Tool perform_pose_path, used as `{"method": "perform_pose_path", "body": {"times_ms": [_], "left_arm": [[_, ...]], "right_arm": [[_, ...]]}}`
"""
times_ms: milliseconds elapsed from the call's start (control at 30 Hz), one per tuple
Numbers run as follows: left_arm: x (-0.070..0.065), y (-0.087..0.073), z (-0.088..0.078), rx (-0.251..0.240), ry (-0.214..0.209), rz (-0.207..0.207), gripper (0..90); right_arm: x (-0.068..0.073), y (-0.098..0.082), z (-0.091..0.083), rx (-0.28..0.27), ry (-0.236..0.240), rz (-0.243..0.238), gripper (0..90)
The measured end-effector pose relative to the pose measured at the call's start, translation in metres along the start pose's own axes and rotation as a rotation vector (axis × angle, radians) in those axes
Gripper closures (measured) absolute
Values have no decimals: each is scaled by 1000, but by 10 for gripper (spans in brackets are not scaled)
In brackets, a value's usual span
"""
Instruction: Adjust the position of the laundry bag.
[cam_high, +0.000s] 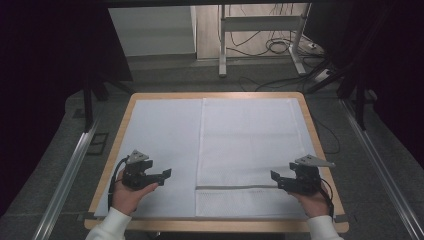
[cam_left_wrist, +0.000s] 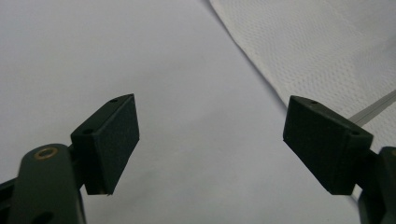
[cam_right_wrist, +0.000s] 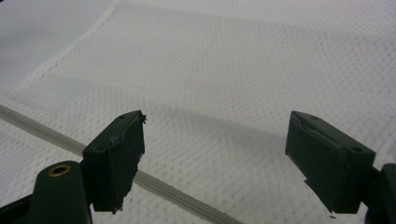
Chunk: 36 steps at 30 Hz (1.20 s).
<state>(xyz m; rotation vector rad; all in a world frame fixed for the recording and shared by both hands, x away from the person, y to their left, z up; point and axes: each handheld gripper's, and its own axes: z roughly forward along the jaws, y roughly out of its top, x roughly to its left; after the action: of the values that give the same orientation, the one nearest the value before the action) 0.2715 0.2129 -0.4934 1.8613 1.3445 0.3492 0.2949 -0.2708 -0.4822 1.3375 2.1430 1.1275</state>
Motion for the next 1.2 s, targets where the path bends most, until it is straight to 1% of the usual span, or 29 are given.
{"method": "perform_pose_path", "body": {"times_ms": [67, 100, 133, 167, 200, 267, 333, 367, 433, 467, 600, 633, 667, 767, 967, 1067, 1200], "left_arm": [[-1, 0, -1, 1, -3, -5, 189], [-3, 0, -1, 1, -4, -4, 189], [-8, 0, -3, -4, 0, 5, 197], [-8, 0, -3, -4, 0, 5, 199], [-11, 1, -4, -3, -3, 13, 199], [-19, 2, -5, 3, 7, 27, 199], [-27, 4, -5, 5, 10, 40, 200], [-31, 6, -5, 3, 11, 44, 200], [-37, 9, -5, -3, 15, 55, 200], [-41, 11, -4, -5, 16, 60, 200], [-45, 13, 1, 3, 13, 70, 202], [-46, 15, 6, 15, 10, 67, 206], [-46, 15, 6, 15, 10, 67, 209], [-52, 17, 15, 38, -5, 72, 214], [-57, 18, 21, 58, -12, 75, 219], [-60, 20, 25, 62, -15, 69, 224], [-66, 19, 33, 87, -29, 67, 228]], "right_arm": [[0, 0, 2, 1, 9, -7, 202], [0, 0, 2, 4, 11, -16, 204], [2, 0, 3, 11, 17, -33, 204], [2, 0, 3, 11, 17, -33, 204], [3, 0, 3, 12, 19, -40, 204], [5, -1, 3, 19, 18, -62, 200], [7, -1, 2, 14, 32, -65, 200], [9, -1, 1, 14, 38, -85, 199], [10, -1, 0, 12, 39, -90, 199], [10, 0, -2, 1, 43, -95, 199], [6, 0, -4, -6, 35, -91, 199], [4, -1, -4, -7, 32, -88, 199], [4, -1, -4, -7, 32, -88, 199], [1, -4, -6, -10, 17, -75, 199], [4, -2, -6, -18, 20, -87, 199], [7, -1, -4, -15, 23, -96, 199], [6, -3, -3, -8, 22, -99, 199]]}}
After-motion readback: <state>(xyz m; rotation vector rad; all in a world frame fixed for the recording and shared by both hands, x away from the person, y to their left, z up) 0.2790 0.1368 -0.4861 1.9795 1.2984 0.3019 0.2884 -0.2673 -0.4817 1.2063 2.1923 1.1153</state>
